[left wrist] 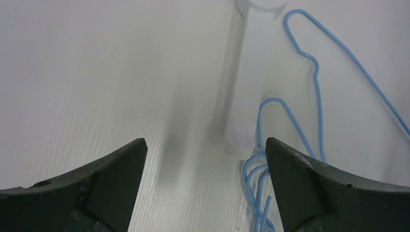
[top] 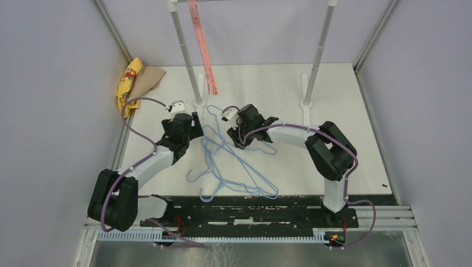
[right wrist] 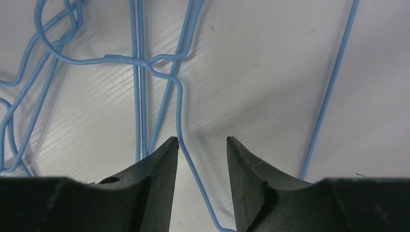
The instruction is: Organize the hangers
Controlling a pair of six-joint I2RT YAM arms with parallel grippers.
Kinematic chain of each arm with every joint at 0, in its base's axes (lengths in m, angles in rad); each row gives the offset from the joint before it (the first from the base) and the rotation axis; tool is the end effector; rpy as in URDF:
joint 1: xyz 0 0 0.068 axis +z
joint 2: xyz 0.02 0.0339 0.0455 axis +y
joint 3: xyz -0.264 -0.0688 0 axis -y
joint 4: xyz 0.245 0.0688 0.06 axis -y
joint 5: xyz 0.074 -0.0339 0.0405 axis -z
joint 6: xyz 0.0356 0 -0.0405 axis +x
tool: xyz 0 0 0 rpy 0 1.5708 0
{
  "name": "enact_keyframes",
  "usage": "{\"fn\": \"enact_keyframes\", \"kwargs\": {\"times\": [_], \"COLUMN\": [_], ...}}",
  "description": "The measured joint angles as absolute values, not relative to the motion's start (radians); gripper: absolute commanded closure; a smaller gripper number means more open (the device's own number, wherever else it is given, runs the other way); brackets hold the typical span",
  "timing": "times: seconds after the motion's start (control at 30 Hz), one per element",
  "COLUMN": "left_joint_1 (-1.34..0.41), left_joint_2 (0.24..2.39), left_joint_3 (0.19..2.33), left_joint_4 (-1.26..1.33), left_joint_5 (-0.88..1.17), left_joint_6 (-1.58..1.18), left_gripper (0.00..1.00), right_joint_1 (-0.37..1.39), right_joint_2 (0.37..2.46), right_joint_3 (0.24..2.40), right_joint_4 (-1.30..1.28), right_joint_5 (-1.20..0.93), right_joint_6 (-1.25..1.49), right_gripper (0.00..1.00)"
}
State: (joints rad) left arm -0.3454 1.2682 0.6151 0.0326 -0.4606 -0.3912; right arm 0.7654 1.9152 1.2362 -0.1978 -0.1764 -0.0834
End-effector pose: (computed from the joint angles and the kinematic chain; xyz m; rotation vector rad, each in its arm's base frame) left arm 0.2486 -0.0726 0.2027 -0.3019 2.0978 0.0705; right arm 0.2893 0.2866 0.1710 -1.1010 2.2427 0.5101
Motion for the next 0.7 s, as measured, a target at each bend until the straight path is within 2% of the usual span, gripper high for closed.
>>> {"fn": "enact_keyframes", "kwargs": {"times": [0.3,0.5,0.57,0.7], "left_joint_1": [-0.339,-0.337,-0.337,-0.337], "left_joint_2": [1.273,1.277,1.277,1.277], "left_joint_3": [0.615,0.615,0.615,0.615], "left_joint_4": [0.033,0.033,0.033,0.033], "left_joint_5": [-0.461,-0.461,-0.461,-0.46], "left_joint_6": [-0.391,-0.391,-0.391,-0.391], "left_gripper": [0.01,0.01,0.01,0.01], "right_joint_1": [0.765,0.765,0.765,0.765], "right_joint_2": [1.926,1.962,1.963,1.965], "right_joint_3": [1.236,1.239,1.24,1.24], "right_joint_4": [-0.192,-0.18,-0.181,-0.181], "right_joint_5": [-0.236,-0.217,-0.201,-0.18], "right_joint_6": [-0.081,-0.072,-0.069,-0.065], "right_gripper": [0.48,0.51,0.58,0.87]}}
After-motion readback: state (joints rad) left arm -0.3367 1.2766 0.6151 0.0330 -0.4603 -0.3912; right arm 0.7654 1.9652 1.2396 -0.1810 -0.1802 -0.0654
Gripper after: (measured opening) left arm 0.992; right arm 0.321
